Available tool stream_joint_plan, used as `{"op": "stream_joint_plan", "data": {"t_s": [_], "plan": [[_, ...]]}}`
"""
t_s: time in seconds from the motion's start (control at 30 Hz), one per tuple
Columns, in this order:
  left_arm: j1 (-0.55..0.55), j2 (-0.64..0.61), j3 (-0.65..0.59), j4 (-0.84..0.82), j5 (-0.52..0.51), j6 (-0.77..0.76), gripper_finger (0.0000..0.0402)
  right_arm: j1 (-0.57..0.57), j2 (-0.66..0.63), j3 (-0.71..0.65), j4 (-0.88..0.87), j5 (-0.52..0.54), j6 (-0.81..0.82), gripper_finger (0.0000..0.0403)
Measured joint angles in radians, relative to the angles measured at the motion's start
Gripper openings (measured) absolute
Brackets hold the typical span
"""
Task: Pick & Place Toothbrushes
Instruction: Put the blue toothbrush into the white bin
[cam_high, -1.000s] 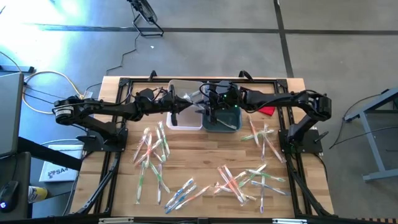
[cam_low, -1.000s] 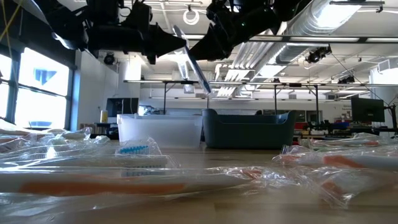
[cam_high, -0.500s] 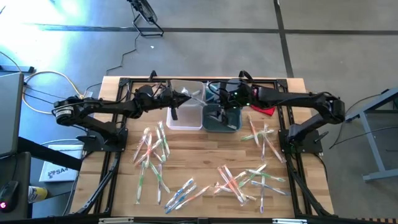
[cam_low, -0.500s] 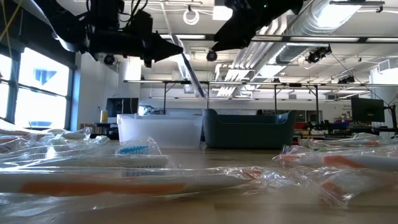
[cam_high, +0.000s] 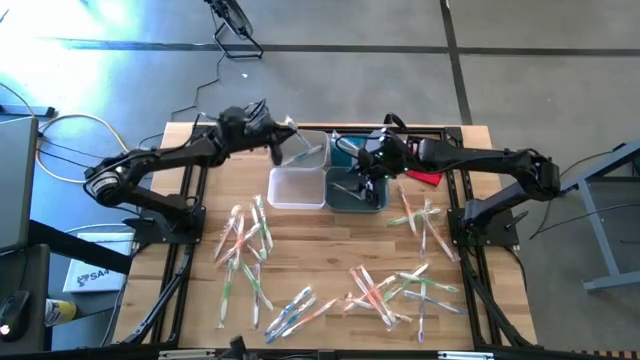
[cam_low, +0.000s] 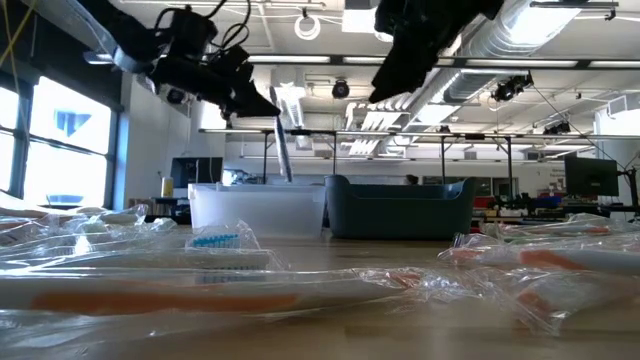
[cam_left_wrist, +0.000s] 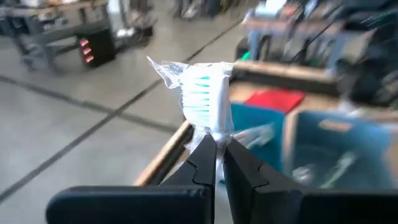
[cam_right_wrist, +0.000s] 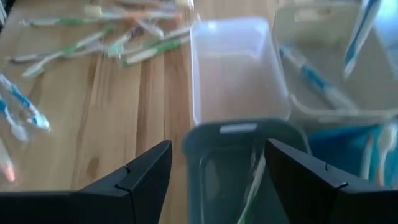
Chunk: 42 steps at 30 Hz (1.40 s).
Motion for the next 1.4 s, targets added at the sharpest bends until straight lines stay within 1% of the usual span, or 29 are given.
{"op": "stream_joint_plan", "data": {"t_s": [0.1, 0.2, 0.4, 0.53, 0.7, 0.87, 0.97, 1.2, 1.3, 1.4], "plan": [[0.001, 0.002, 0.057, -0.113, -0.087, 0.105, 0.001, 0.0, 0.0, 0.0, -0.054, 0.0, 0.032, 0.0243], [0.001, 0.002, 0.077, -0.167, -0.17, 0.223, 0.001, 0.0, 0.0, 0.0, -0.09, 0.0, 0.054, 0.0238], [0.001, 0.005, 0.07, -0.265, -0.183, 0.37, 0.001, 0.0, 0.0, 0.0, -0.096, -0.002, 0.068, 0.0231], [0.001, 0.049, 0.069, -0.285, -0.145, 0.369, 0.001, 0.0, 0.0, 0.0, -0.091, -0.002, 0.068, 0.0231], [-0.001, 0.152, 0.069, -0.254, -0.142, 0.353, 0.001, 0.0, 0.0, 0.0, -0.083, -0.003, 0.068, 0.0231], [-0.011, 0.234, 0.07, -0.173, -0.198, 0.358, 0.001, 0.0, 0.0, 0.0, -0.083, -0.002, 0.068, 0.0231], [-0.023, 0.257, 0.07, -0.159, -0.209, 0.379, 0.001, 0.0, 0.0, 0.0, -0.083, -0.003, 0.068, 0.0231], [-0.027, 0.259, 0.069, -0.165, -0.198, 0.379, 0.0012, 0.0, 0.0, 0.0, -0.083, -0.001, 0.063, 0.0231], [-0.028, 0.259, 0.068, -0.168, -0.197, 0.382, 0.0033, 0.0, 0.0, 0.0, -0.083, 0.0, 0.063, 0.0231], [-0.043, 0.259, 0.067, -0.176, -0.194, 0.383, 0.0073, 0.0, 0.0, 0.0, -0.083, -0.001, 0.062, 0.0231]]}}
